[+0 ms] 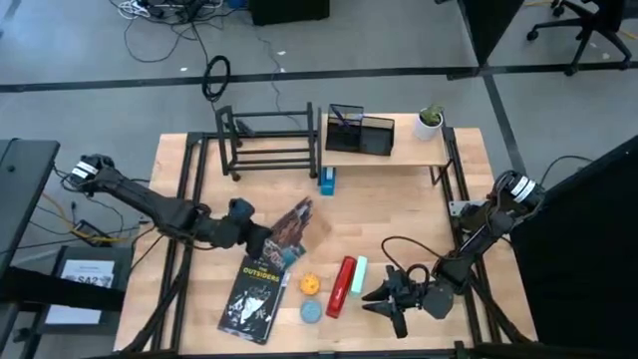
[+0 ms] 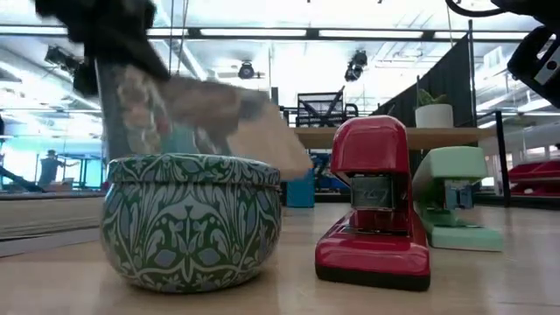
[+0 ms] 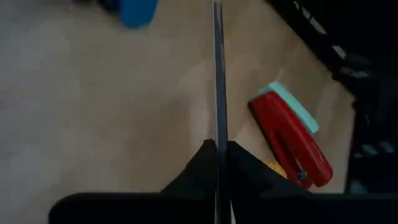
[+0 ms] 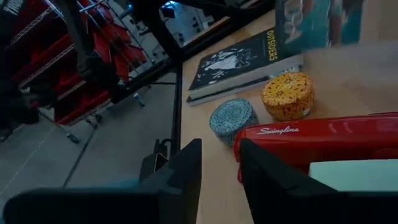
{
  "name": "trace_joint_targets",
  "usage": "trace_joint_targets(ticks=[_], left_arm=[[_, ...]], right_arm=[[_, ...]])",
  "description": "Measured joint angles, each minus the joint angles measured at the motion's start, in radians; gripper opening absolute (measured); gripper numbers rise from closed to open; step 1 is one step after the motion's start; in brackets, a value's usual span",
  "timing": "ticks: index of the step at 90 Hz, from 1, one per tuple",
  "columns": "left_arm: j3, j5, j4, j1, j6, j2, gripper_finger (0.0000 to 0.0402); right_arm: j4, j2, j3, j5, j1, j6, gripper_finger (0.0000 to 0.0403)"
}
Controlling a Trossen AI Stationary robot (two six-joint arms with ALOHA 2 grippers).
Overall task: Stock shelves
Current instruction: Put the brown book on the book shelf
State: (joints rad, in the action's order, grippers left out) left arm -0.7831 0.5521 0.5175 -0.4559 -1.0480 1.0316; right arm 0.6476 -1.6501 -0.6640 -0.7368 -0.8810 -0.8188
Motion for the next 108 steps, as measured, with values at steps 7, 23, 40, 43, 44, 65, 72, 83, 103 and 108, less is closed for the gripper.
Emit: trace_joint_targets(ticks=[7,23,40,43,44,65,72,83,103,108], left_arm=[[-0.129,0.096,0.144,-0.038,0.032,0.051,0.0001],[-0.379,0.283,0.354,-0.104,0.076,0.205,0.0000],[-0.529,0.177,0.517,-0.116,0.044,0.388,0.0000],[-0.546,0.131,0.552,-0.118,0.043,0.428,0.0000],[-0.551,0.117,0.565,-0.119,0.042,0.441,0.0000],[-0.766,0.002,0.993,-0.207,0.044,0.773,0.0000],[-0.866,-0.011,1.059,-0.251,0.050,0.888,0.0000],[-0.972,-0.059,0.985,-0.307,0.126,0.989,0.0000],[-1.032,-0.098,0.943,-0.342,0.074,1.097,0.0009],[-1.030,-0.102,0.934,-0.347,0.059,1.117,0.0012]], right_arm=[[0.000,0.000,0.000,0.000,0.000,0.000,0.0080],[0.000,0.000,0.000,0.000,0.000,0.000,0.0080],[0.000,0.000,0.000,0.000,0.000,-0.001,0.0080],[-0.002,0.000,0.000,0.000,0.000,-0.001,0.0080],[-0.002,0.000,0.000,0.000,0.000,-0.001,0.0080],[-0.008,0.000,0.000,0.000,0.000,-0.009,0.0080],[-0.008,0.000,0.000,0.000,0.000,-0.010,0.0080],[-0.009,0.000,0.000,0.000,0.000,-0.014,0.0080],[-0.013,0.000,0.000,0.000,0.002,-0.019,0.0080],[-0.012,0.000,0.000,0.000,0.005,-0.019,0.0080]])
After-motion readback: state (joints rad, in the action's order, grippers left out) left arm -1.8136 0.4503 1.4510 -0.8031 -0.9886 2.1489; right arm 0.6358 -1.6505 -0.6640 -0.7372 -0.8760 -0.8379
